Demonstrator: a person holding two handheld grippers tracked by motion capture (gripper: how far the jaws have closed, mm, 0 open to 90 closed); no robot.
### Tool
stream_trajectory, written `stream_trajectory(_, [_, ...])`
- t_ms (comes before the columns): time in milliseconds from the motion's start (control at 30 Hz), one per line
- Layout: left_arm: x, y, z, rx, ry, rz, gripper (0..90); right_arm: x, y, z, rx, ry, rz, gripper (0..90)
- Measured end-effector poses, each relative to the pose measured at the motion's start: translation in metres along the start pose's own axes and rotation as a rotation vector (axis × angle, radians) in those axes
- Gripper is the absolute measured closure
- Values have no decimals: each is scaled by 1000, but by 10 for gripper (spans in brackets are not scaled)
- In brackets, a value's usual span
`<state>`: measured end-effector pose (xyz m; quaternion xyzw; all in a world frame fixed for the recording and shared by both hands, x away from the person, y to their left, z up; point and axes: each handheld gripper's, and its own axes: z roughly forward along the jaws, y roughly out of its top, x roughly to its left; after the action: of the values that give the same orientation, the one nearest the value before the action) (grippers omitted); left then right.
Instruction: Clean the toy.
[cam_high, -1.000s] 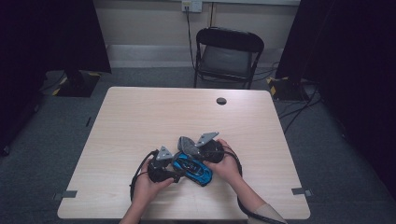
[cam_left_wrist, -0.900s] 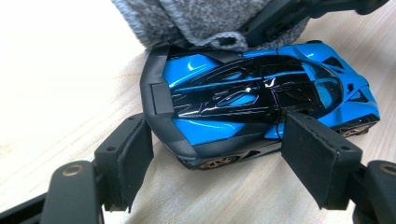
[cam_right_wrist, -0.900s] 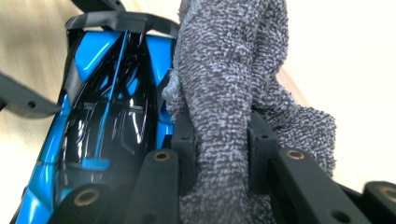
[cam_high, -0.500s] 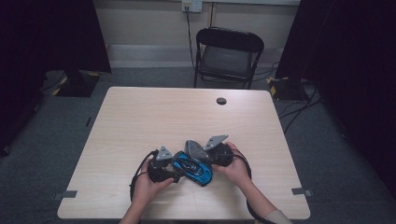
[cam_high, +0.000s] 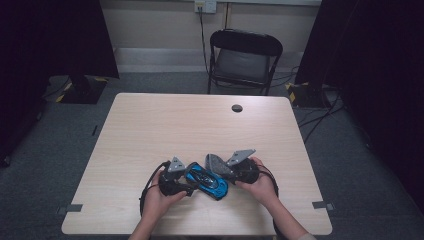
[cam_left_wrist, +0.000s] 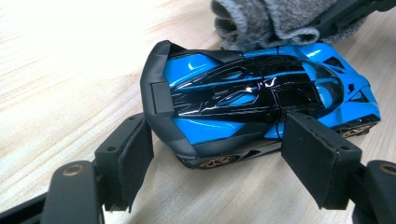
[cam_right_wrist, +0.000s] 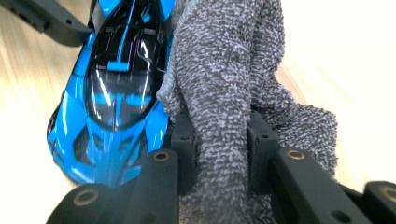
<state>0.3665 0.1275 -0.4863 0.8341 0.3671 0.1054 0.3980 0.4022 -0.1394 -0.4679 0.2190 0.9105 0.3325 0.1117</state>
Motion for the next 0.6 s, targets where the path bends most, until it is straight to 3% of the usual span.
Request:
stream_trajectory(200, [0, 0, 0, -1, 1, -4, 255, 3, -9, -10, 13, -11, -22, 701])
stream_trajectory(600, [3, 0, -1, -3, 4, -6, 261, 4, -26, -24, 10, 2, -11, 700])
